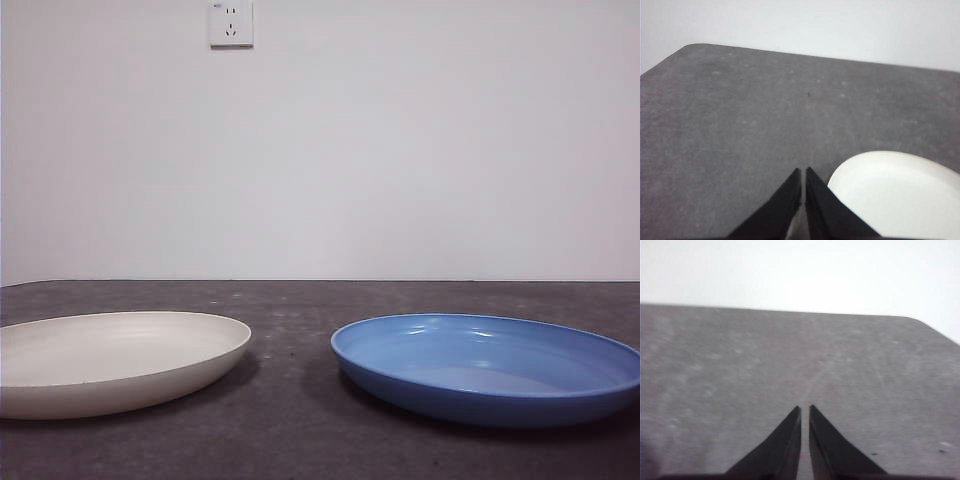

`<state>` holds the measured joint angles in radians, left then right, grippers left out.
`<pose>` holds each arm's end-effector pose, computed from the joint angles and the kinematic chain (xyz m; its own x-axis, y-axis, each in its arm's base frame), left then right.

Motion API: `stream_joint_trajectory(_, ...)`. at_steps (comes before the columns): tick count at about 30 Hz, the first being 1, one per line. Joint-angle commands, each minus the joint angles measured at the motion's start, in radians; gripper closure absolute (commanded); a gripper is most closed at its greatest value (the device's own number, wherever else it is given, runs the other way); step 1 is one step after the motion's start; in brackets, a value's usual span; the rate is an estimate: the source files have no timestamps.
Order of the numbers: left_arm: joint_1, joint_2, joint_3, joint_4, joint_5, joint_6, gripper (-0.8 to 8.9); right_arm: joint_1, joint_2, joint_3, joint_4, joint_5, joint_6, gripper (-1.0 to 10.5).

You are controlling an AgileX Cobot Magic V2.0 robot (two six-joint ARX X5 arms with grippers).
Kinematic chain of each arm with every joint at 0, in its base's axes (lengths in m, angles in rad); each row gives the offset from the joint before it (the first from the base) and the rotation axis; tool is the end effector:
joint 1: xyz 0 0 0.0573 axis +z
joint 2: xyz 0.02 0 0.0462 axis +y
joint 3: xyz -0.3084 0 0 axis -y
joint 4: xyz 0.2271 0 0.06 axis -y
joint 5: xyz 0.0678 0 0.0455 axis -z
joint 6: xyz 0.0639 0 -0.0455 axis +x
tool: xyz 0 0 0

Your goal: Pick up the white plate, put it on the blue plate, put it on desk

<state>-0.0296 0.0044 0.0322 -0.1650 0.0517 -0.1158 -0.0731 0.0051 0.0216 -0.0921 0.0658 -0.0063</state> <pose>0.0672 -0.0053 0.1531 0.9873 -0.0809 -0.1366 0.0644 0.9905 -0.1215 0.0684 -0.0092 0.1589 0.9875 -0.1382 -0.0754 0.1378 0.9904 -0.0112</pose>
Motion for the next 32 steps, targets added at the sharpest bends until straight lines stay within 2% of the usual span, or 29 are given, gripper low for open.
stream_joint_trajectory(1,-0.002,-0.001,-0.018,0.032,0.005,-0.039,7.98,-0.001,-0.002,-0.007,0.010,-0.032,0.104,9.3)
stream_joint_trajectory(8,-0.005,0.019,0.077,0.039,-0.008,-0.171,7.98,0.000,0.000,0.034,0.059,-0.046,0.303,9.4)
stream_joint_trajectory(13,-0.005,0.097,0.193,0.071,-0.008,-0.203,7.98,0.000,0.032,0.136,0.052,-0.047,0.376,9.4)
stream_joint_trajectory(18,-0.005,0.232,0.349,0.074,0.000,-0.202,7.98,0.011,0.130,0.283,-0.017,-0.092,0.381,9.4)
stream_joint_trajectory(27,-0.005,0.467,0.620,0.031,0.158,-0.199,7.98,0.060,0.325,0.528,-0.159,-0.194,0.379,9.4)
stream_joint_trajectory(32,-0.005,0.568,0.756,-0.058,0.235,-0.199,7.98,0.121,0.408,0.629,-0.180,-0.236,0.337,9.4)
